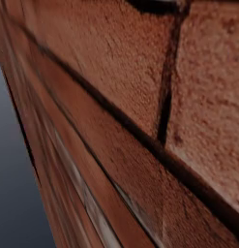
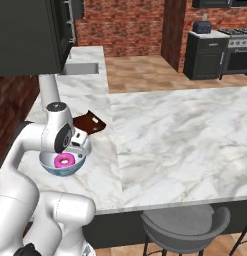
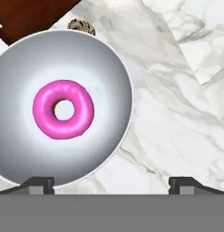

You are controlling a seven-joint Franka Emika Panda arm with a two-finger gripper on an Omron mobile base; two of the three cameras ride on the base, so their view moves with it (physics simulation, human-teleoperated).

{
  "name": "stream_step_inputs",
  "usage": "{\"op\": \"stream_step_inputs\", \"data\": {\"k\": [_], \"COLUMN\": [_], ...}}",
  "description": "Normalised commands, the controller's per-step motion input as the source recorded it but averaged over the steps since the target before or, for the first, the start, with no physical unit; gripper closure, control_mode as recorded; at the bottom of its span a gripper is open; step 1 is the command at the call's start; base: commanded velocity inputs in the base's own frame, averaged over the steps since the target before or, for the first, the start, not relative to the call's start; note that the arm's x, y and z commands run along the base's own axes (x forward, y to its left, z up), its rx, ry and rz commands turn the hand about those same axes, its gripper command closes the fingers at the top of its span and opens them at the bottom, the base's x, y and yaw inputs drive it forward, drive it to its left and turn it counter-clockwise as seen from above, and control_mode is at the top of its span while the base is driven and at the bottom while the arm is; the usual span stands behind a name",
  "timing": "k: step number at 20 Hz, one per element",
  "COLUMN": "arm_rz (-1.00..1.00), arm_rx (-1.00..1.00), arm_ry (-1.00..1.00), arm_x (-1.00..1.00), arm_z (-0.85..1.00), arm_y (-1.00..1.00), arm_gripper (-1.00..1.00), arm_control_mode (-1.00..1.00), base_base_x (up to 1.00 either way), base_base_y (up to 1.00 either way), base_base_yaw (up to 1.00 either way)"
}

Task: Place the bowl with donut and the cupcake onto the tray.

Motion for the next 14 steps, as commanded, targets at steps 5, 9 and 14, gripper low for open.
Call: {"op": "stream_step_inputs", "data": {"k": [5, 9, 14], "arm_rz": [-0.20, -0.26, -0.05], "arm_rx": [0.00, 0.01, 0.00], "arm_ry": [0.00, 0.00, 0.00], "arm_x": [0.52, 0.40, 0.16], "arm_z": [-0.13, 0.00, -0.03], "arm_y": [0.00, 0.00, -0.15], "arm_gripper": [-1.00, -1.00, -1.00], "arm_control_mode": [-1.00, -1.00, -1.00], "base_base_x": [0.00, 0.00, 0.00], "base_base_y": [0.00, 0.00, 0.00], "base_base_yaw": [0.00, 0.00, 0.00]}}
